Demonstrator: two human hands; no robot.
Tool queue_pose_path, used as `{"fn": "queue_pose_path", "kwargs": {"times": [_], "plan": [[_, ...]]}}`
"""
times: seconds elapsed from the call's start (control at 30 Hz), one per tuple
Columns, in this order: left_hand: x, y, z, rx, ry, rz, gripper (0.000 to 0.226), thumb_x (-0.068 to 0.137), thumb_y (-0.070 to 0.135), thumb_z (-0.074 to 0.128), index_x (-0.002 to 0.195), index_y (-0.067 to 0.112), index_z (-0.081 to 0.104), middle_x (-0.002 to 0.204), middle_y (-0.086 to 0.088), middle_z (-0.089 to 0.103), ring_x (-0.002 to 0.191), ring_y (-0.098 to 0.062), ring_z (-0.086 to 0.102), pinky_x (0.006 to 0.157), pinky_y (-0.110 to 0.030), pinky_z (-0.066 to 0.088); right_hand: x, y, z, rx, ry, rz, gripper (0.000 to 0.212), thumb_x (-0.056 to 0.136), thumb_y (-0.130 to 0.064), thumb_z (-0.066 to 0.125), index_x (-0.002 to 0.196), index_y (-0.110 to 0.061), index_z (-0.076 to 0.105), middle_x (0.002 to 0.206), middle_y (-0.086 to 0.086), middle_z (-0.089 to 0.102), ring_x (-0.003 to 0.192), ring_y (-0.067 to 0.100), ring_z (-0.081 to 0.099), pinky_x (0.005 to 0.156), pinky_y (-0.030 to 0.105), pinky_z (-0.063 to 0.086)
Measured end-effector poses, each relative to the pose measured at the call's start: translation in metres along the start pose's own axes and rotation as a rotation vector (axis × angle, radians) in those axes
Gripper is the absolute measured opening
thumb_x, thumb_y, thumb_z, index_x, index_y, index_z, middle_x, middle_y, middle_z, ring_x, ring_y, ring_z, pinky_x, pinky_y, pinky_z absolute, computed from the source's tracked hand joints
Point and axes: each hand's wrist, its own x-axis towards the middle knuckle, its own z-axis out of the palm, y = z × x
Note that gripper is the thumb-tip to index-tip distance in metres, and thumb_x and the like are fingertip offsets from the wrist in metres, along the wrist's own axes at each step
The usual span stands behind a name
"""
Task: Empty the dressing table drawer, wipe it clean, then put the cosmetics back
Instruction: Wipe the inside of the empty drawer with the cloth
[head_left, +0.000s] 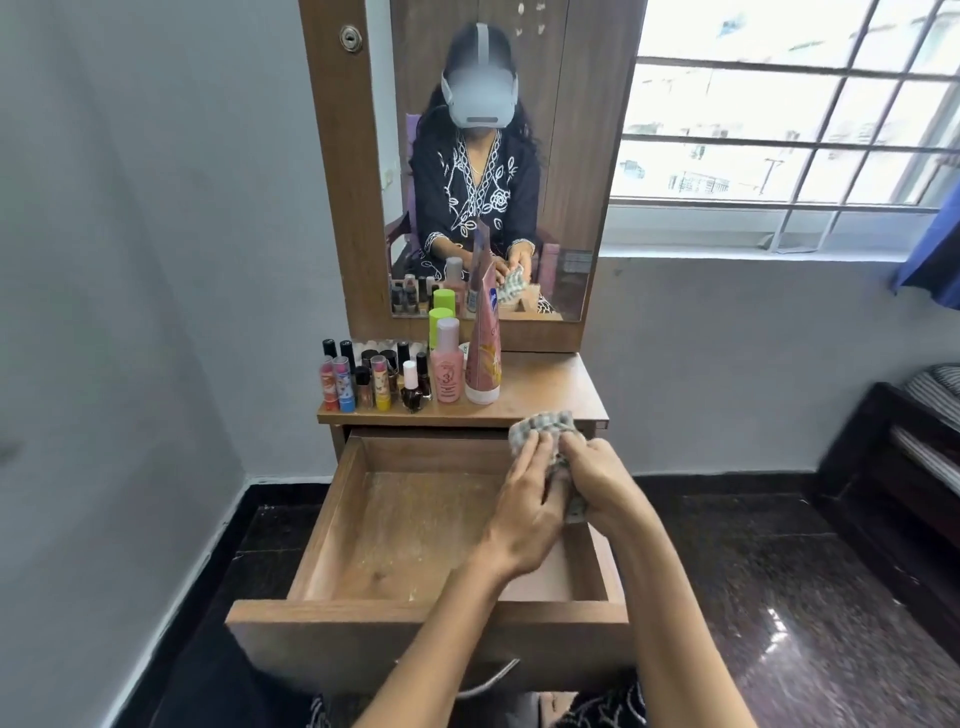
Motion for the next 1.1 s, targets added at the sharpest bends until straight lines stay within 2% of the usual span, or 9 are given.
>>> {"fn": "queue_pose_path", "kwargs": {"times": [0.2, 0.3, 0.4, 0.47, 0.6, 0.73, 0.83, 0.97, 1.1], "plan": [[-0.045, -0.010, -0.030, -0.293, 0.102, -0.211, 0.072, 0.082, 0.041, 0.025, 0.149, 0.019, 0.013, 0.154, 0.008, 0.013, 0.136, 0.003, 0.011, 0.111, -0.014, 0.013, -0.038, 0.026, 0.042, -0.010, -0.185, -0.026, 0.022, 0.090, -0.008, 0.045, 0.090, 0.001, 0.064, 0.084, 0.016, 0.069, 0.078, 0.023, 0.067, 0.064, 0.030, 0.055], [-0.052, -0.022, -0.042, -0.435, 0.194, -0.250, 0.051, 0.095, 0.023, 0.027, 0.145, 0.012, 0.027, 0.146, -0.003, 0.037, 0.132, -0.011, 0.037, 0.113, -0.031, 0.028, -0.045, 0.041, 0.067, -0.052, -0.215, 0.002, 0.026, 0.086, -0.009, 0.046, 0.108, -0.001, 0.058, 0.102, 0.017, 0.067, 0.093, 0.023, 0.066, 0.074, 0.032, 0.054], [-0.055, -0.028, -0.051, -0.477, 0.268, -0.316, 0.037, 0.099, 0.011, 0.024, 0.127, 0.005, 0.048, 0.126, -0.012, 0.056, 0.108, -0.011, 0.054, 0.093, -0.017, 0.042, -0.044, 0.047, 0.087, -0.114, -0.215, 0.020, 0.030, 0.088, -0.018, 0.050, 0.117, -0.009, 0.048, 0.120, 0.014, 0.054, 0.106, 0.023, 0.059, 0.091, 0.037, 0.051], [-0.055, -0.029, -0.057, -0.483, 0.282, -0.340, 0.035, 0.100, 0.012, 0.023, 0.116, 0.005, 0.053, 0.116, -0.013, 0.060, 0.101, -0.013, 0.056, 0.081, -0.011, 0.043, -0.044, 0.045, 0.099, -0.162, -0.207, -0.018, 0.029, 0.092, -0.023, 0.048, 0.118, -0.012, 0.043, 0.124, 0.008, 0.041, 0.107, 0.020, 0.055, 0.091, 0.034, 0.049], [-0.055, -0.035, -0.074, -0.556, 0.280, -0.380, 0.042, 0.102, 0.020, 0.019, 0.116, 0.002, 0.054, 0.113, -0.015, 0.060, 0.107, -0.021, 0.055, 0.088, -0.024, 0.043, -0.042, 0.040, 0.123, -0.249, -0.225, -0.074, 0.026, 0.096, -0.018, 0.043, 0.118, -0.006, 0.040, 0.121, 0.010, 0.032, 0.109, 0.024, 0.051, 0.095, 0.036, 0.047], [-0.052, -0.045, -0.091, -0.474, 0.324, -0.390, 0.042, 0.102, 0.023, 0.019, 0.121, 0.005, 0.052, 0.116, -0.010, 0.057, 0.100, -0.012, 0.053, 0.072, -0.006, 0.044, -0.031, 0.035, 0.143, -0.302, -0.247, -0.080, 0.029, 0.094, -0.017, 0.049, 0.119, -0.003, 0.044, 0.122, 0.013, 0.045, 0.109, 0.028, 0.055, 0.095, 0.041, 0.048], [-0.053, -0.054, -0.104, -0.364, 0.303, -0.405, 0.046, 0.101, 0.031, 0.020, 0.132, 0.009, 0.046, 0.127, -0.008, 0.053, 0.109, -0.013, 0.051, 0.092, -0.017, 0.041, -0.020, 0.036, 0.155, -0.330, -0.225, -0.130, 0.022, 0.090, -0.014, 0.056, 0.108, -0.002, 0.055, 0.110, 0.012, 0.063, 0.102, 0.026, 0.062, 0.089, 0.038, 0.051], [-0.052, -0.068, -0.121, -0.123, 0.219, -0.434, 0.060, 0.096, 0.047, 0.015, 0.132, 0.012, 0.050, 0.132, -0.007, 0.053, 0.119, -0.016, 0.050, 0.105, -0.026, 0.037, -0.007, 0.040, 0.164, -0.415, -0.187, -0.099, 0.020, 0.090, -0.022, 0.055, 0.097, -0.003, 0.059, 0.103, 0.014, 0.067, 0.094, 0.026, 0.063, 0.078, 0.035, 0.050], [-0.044, -0.078, -0.136, -0.047, 0.207, -0.460, 0.062, 0.096, 0.049, 0.015, 0.111, 0.014, 0.064, 0.116, -0.002, 0.060, 0.101, -0.011, 0.053, 0.087, -0.021, 0.039, 0.007, 0.041, 0.171, -0.561, -0.173, -0.082, 0.022, 0.091, -0.022, 0.051, 0.101, -0.003, 0.058, 0.109, 0.015, 0.064, 0.094, 0.027, 0.059, 0.072, 0.030, 0.043]]}}
